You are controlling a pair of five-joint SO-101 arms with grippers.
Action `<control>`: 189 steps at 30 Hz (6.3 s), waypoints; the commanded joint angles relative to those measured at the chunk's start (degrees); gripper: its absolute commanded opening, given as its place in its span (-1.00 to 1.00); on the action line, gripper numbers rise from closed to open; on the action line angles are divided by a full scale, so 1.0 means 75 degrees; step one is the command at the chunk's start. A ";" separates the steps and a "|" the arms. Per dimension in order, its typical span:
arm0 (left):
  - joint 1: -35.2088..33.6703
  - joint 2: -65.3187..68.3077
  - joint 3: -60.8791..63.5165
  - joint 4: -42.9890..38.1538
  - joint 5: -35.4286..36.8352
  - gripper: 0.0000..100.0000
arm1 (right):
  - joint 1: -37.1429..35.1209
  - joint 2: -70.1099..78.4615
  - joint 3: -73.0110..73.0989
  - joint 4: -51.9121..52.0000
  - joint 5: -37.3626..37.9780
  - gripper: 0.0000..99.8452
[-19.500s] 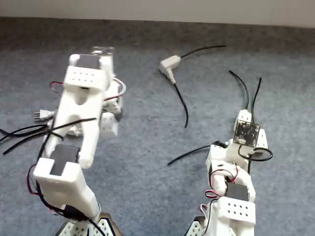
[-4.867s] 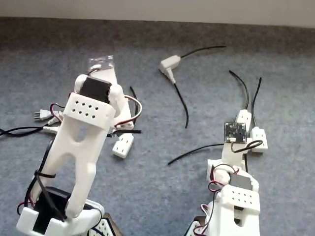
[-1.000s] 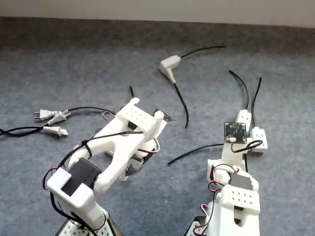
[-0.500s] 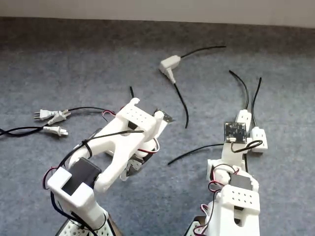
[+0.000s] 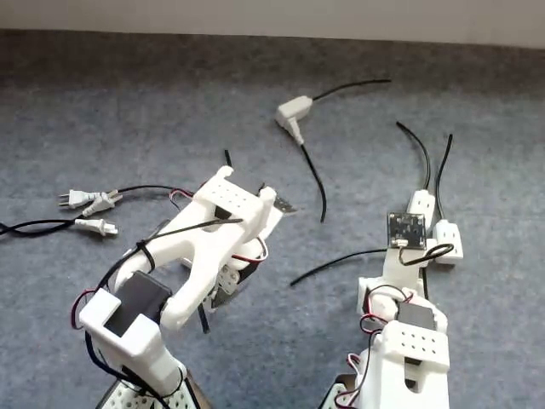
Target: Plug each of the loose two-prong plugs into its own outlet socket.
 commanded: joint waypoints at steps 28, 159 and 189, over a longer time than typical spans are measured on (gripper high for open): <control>0.0768 0.0064 -0.0111 -0.0129 -0.0023 -0.85 | -0.0053 0.0018 -0.0041 -0.0299 -0.0070 -0.99; 0.0674 0.1061 -0.4964 0.0809 -0.0047 -0.98 | -0.0076 0.0018 0.0170 -0.0557 -0.0070 -0.99; 0.1143 -0.6523 0.0803 -0.6037 0.4360 -0.99 | -0.0076 0.0018 0.0170 -0.0568 -0.0070 -0.99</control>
